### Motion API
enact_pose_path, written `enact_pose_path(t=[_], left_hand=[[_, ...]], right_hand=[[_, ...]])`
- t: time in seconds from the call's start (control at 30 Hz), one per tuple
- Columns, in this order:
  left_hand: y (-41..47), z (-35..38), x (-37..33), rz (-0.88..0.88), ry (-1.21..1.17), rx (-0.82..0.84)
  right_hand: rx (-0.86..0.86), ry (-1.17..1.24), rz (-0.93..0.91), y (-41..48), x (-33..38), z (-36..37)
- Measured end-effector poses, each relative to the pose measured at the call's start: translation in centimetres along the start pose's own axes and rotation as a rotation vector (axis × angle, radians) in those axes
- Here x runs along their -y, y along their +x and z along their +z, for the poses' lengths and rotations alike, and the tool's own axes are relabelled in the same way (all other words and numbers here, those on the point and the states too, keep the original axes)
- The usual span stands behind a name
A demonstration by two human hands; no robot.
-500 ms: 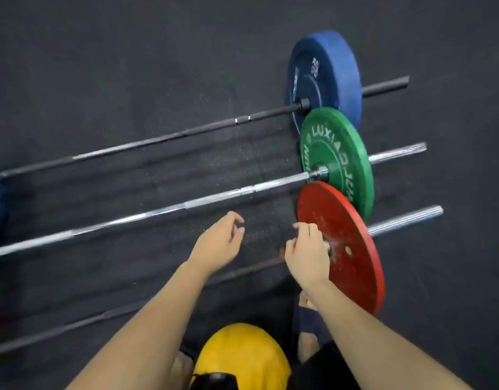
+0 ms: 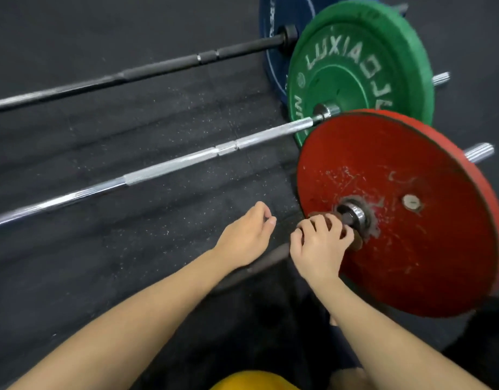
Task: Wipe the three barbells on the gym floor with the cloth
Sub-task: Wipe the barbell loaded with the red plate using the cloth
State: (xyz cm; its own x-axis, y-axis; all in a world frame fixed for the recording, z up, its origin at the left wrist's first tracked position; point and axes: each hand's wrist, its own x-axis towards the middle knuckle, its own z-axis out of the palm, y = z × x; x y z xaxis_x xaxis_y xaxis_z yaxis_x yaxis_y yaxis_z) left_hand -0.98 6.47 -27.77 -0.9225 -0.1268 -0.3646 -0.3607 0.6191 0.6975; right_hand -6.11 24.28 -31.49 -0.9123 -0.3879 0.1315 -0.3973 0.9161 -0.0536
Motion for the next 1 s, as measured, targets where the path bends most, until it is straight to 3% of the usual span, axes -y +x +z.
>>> enact_pose_path(t=[0.1, 0.17, 0.3, 0.47, 0.57, 0.63, 0.7, 0.9, 1.0], left_hand=[[1.2, 3.3, 1.4, 0.027, 0.02, -0.046], [2.2, 3.9, 2.0, -0.022, -0.028, -0.074], [0.7, 2.9, 2.5, -0.184, 0.061, 0.093], [-4.2, 1.8, 2.3, -0.234, -0.07, 0.367], [-4.8, 1.2, 1.0, -0.267, -0.097, 0.436], [-4.7, 1.2, -0.2, -0.2, 0.029, 0.41], [-4.5, 1.6, -1.1, -0.148, 0.098, 0.321], [-3.6, 4.0, -0.6, -0.092, 0.149, 0.146], [-2.6, 4.9, -0.7, -0.102, 0.206, 0.082]], right_hand=[[-0.223, 0.059, -0.036, 0.0, -0.9, 2.2], [-0.276, 0.125, 0.005, 0.1, -0.4, 2.8], [-0.041, 0.075, 0.022, 0.1, -0.6, 1.2], [0.193, 0.084, 0.1, 1.6, 0.1, -2.7], [0.495, -0.044, 0.018, 3.4, 0.4, -5.4], [0.668, -0.096, -0.118, 4.9, 0.3, -7.1], [0.734, -0.101, -0.222, 6.2, 0.2, -8.7], [0.786, -0.266, -0.372, 4.8, -3.5, -7.6], [0.68, -0.222, -0.415, 3.2, -5.4, -5.4]])
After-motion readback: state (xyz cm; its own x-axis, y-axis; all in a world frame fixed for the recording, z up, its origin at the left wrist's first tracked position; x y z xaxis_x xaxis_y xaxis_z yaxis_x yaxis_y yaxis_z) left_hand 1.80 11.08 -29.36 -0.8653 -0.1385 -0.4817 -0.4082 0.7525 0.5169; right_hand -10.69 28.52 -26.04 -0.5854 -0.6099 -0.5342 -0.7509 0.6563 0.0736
